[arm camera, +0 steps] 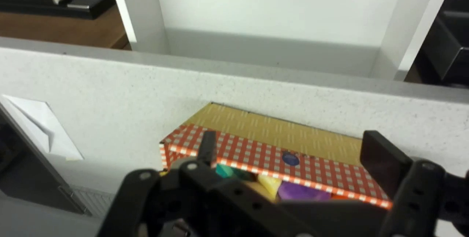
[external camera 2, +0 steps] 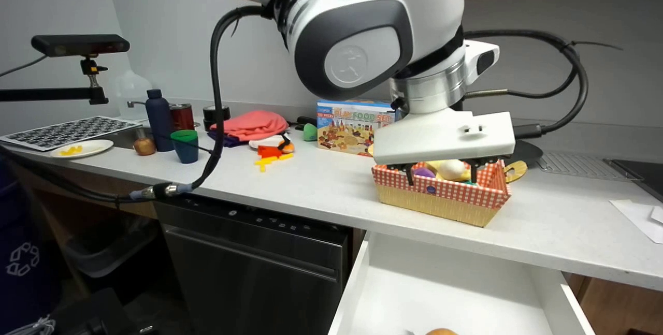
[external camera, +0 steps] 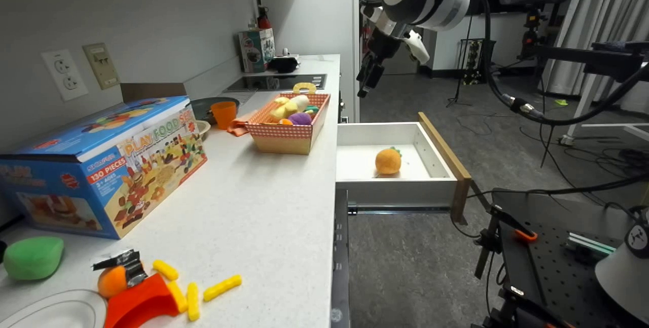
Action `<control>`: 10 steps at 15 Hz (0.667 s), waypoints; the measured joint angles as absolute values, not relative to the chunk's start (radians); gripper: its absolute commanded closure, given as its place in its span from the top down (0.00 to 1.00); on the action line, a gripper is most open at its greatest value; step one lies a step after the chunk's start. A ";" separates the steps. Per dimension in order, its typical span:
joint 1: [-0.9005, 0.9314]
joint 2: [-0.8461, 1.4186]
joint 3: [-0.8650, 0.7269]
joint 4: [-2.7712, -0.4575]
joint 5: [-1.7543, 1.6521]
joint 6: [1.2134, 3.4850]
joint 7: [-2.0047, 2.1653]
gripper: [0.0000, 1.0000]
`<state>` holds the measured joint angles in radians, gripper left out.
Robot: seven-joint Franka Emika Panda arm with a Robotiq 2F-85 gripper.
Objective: Open the drawer, remove the pineapple plushie from the drawer, put it in the box, and then close the drawer
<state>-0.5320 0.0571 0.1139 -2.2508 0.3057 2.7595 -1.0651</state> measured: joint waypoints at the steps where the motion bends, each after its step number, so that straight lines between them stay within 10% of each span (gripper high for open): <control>1: -0.482 0.088 0.074 -2.251 0.230 2.761 -0.987 1.00; 10: -0.310 0.332 -0.030 -2.180 0.025 2.770 -0.699 1.00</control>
